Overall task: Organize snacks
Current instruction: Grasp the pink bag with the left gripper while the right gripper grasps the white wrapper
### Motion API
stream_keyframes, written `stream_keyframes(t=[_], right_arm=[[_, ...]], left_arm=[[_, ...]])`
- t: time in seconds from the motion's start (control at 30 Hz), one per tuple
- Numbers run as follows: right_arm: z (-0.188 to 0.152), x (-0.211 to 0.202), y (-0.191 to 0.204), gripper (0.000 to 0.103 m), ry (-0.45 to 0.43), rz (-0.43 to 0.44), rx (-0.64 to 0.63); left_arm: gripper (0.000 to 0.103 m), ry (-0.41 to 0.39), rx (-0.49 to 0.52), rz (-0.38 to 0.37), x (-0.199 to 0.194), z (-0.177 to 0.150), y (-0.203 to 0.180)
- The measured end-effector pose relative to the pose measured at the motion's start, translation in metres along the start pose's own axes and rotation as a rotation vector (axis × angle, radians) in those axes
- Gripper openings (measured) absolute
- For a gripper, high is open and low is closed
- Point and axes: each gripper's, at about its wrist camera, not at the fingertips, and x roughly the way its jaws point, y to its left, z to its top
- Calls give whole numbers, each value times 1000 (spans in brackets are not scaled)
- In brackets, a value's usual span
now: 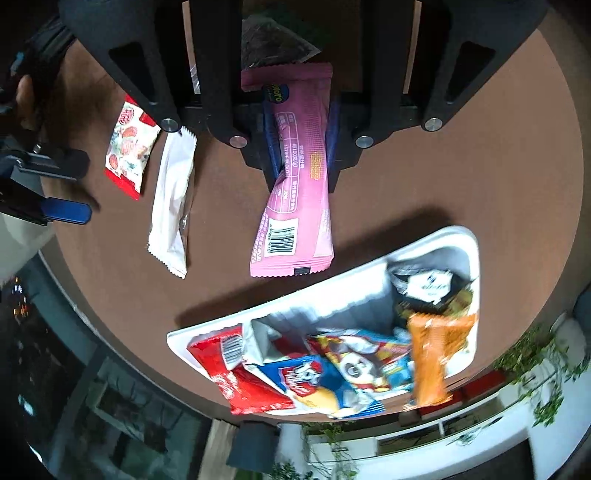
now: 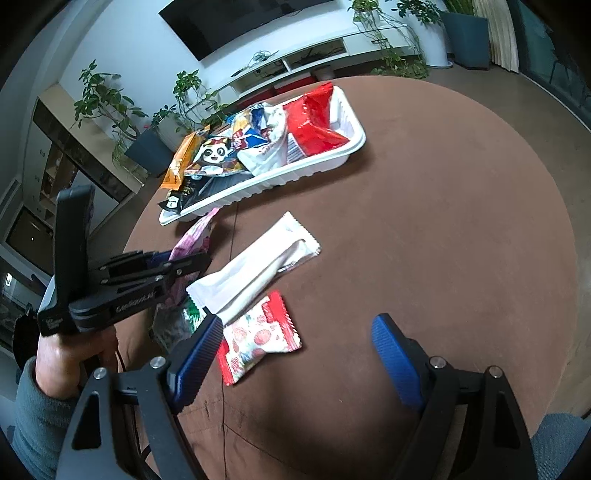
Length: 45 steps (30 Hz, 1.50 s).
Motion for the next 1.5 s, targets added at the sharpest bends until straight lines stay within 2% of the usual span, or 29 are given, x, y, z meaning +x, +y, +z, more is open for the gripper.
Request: stream_keyframes(t=[0.2, 0.4, 0.5, 0.53, 0.7, 1.03, 1.27, 1.37, 1.43, 1.5], right_arm=[[15, 19, 18, 85, 42, -13, -37], [28, 50, 38, 85, 122, -35, -72], [32, 60, 50, 85, 133, -52, -98], [35, 64, 53, 85, 138, -52, -105], [45, 77, 64, 84, 128, -74, -130], [44, 84, 79, 66, 114, -161, -272], [29, 89, 92, 61, 113, -237, -359], [27, 88, 94, 52, 123, -229, -375], [26, 86, 94, 32, 130, -228, -385], [24, 84, 94, 30, 139, -220, -386]], left_arm=[[20, -40, -107, -30, -10, -22, 19], [20, -75, -200, -60, -21, -44, 34], [20, -91, -234, -77, -24, -53, 37], [20, -95, -240, -82, -34, -65, 41], [20, -110, -259, -98, -37, -72, 42], [20, -124, -262, -103, -40, -80, 37], [20, -117, -251, -103, -38, -76, 32], [20, -115, -250, -101, -38, -76, 31], [20, -115, -250, -102, -38, -76, 32], [20, -114, -249, -101, -38, -76, 31]])
